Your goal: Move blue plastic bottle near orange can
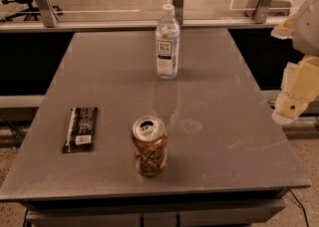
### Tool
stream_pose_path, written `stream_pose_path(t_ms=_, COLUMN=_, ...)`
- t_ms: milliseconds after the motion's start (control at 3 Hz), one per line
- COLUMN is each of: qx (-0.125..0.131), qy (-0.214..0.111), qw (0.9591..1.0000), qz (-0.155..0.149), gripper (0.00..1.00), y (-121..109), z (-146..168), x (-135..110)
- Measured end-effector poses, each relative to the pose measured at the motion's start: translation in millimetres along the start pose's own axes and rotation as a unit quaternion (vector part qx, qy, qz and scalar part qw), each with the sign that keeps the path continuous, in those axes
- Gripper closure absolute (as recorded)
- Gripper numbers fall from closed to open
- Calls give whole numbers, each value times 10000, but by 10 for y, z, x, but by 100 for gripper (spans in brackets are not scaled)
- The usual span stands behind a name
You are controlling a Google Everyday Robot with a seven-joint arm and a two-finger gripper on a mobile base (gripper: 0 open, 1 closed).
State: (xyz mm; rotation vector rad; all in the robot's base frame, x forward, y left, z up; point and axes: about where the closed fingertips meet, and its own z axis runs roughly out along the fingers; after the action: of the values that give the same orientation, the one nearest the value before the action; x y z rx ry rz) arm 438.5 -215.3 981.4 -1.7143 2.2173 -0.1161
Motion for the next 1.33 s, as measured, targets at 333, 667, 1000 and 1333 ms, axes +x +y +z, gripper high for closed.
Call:
stream_pose_path(t_ms=333, qx=0, qy=0, qw=10000, qz=0, gripper=0, y=0, z=0, x=0)
stream_pose_path(t_ms=667, qx=171, qy=-499, qw=9986, qz=-65, gripper=0, y=-261, z=101, x=-221)
stream_pose_path(t_ms=1000, qx=449, qy=-1950, qw=9795, qz=-247, gripper=0, y=-990, z=389, x=-1058)
stream_pose_path(t_ms=1333, qx=822, qy=-3143, qw=9452, qz=-327, gripper=0, y=-1514, z=441, x=-1788)
